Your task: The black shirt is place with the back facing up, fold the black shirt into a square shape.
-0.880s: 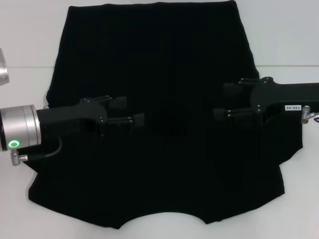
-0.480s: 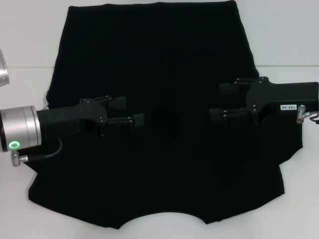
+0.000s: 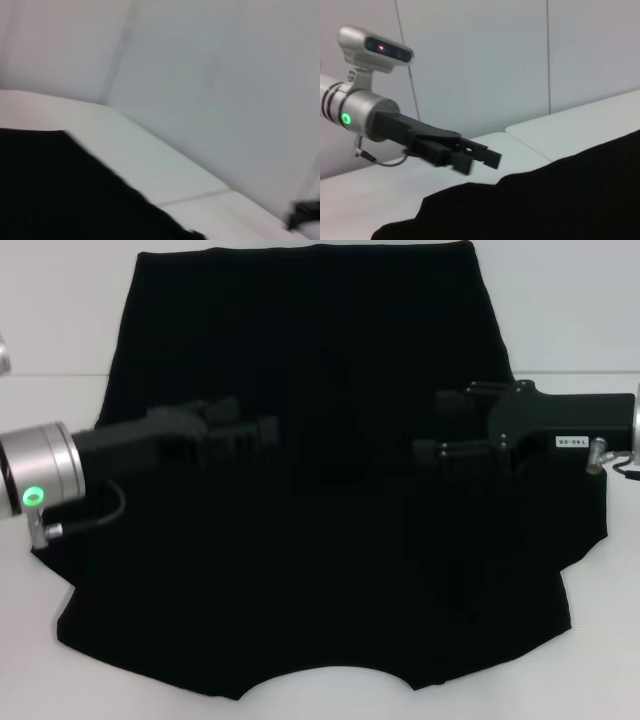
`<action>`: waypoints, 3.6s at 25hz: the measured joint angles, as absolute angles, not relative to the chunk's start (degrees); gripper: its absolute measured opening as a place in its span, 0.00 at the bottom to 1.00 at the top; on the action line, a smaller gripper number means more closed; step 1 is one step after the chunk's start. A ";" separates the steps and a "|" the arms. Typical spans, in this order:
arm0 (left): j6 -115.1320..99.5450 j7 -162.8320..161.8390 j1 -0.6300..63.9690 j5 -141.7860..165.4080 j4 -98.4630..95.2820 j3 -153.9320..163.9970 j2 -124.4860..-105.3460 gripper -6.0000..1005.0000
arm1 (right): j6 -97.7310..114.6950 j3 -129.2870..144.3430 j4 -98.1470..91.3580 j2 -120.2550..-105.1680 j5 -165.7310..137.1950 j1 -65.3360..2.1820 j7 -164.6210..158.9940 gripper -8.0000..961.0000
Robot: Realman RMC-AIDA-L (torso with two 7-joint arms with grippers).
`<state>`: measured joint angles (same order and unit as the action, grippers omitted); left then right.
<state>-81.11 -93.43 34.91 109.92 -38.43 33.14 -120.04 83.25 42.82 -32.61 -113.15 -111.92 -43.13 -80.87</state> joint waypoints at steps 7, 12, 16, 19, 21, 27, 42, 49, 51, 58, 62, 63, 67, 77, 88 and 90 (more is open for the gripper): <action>-72.95 -106.47 35.34 112.23 -39.85 31.21 -118.41 0.87 | 80.37 43.56 -32.33 -114.23 -112.62 -44.88 -82.95 0.92; -72.75 -116.50 33.69 120.23 -44.99 27.66 -117.42 0.87 | 79.70 43.60 -32.33 -115.22 -113.21 -45.82 -83.15 0.92; -72.95 -125.61 32.76 126.73 -49.47 26.44 -116.90 0.87 | 79.03 43.60 -32.56 -115.84 -113.06 -46.19 -83.13 0.92; -73.55 -130.99 32.56 130.82 -52.17 26.29 -116.58 0.87 | 78.94 43.60 -32.57 -115.95 -112.91 -46.44 -83.14 0.92; -74.17 -133.23 32.67 133.74 -53.42 26.21 -116.35 0.87 | 78.95 43.59 -32.58 -115.96 -112.84 -46.61 -83.14 0.92; -75.35 -140.63 34.01 144.06 -55.87 26.49 -115.83 0.87 | 80.22 44.44 -32.61 -116.00 -113.60 -47.59 -83.44 0.90; -79.42 -143.74 35.01 153.03 -56.69 29.72 -115.91 0.87 | 79.71 45.37 -32.61 -115.39 -113.40 -47.88 -83.89 0.86; -76.93 -147.06 35.25 156.68 -56.24 33.04 -116.48 0.87 | 78.97 45.34 -32.61 -115.43 -113.37 -48.05 -83.59 0.85; -76.60 -147.45 35.25 156.89 -56.21 33.15 -116.53 0.87 | 78.95 45.35 -32.61 -115.46 -113.37 -48.06 -83.61 0.85; -75.16 -149.40 35.19 157.47 -55.05 33.20 -116.55 0.87 | 78.53 45.26 -32.61 -115.57 -113.28 -47.91 -83.65 0.85; -75.00 -149.54 35.29 157.54 -54.67 33.22 -116.55 0.87 | 78.45 45.26 -32.61 -115.63 -113.28 -47.82 -83.76 0.85; -74.87 -149.55 35.26 157.54 -54.63 33.22 -116.55 0.87 | 78.45 45.26 -32.61 -115.64 -113.28 -47.82 -83.76 0.85; -73.95 -149.57 35.09 157.57 -54.19 33.22 -116.56 0.87 | 78.47 45.26 -32.61 -115.65 -113.28 -47.78 -83.67 0.85; -72.95 -149.35 35.20 157.59 -52.41 33.22 -116.54 0.87 | 78.56 45.26 -32.61 -115.75 -113.26 -47.60 -83.61 0.85; -72.56 -149.20 35.24 157.59 -52.38 33.22 -116.54 0.87 | 78.49 45.04 -32.61 -115.74 -113.01 -47.53 -83.47 0.85; -72.46 -149.20 35.24 157.60 -52.38 33.22 -116.54 0.87 | 78.49 44.87 -32.60 -115.74 -112.97 -47.54 -83.45 0.85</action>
<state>-72.46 -149.20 35.24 157.60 -52.38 33.22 -116.54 78.49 44.87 -32.60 -115.74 -112.97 -47.54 -83.45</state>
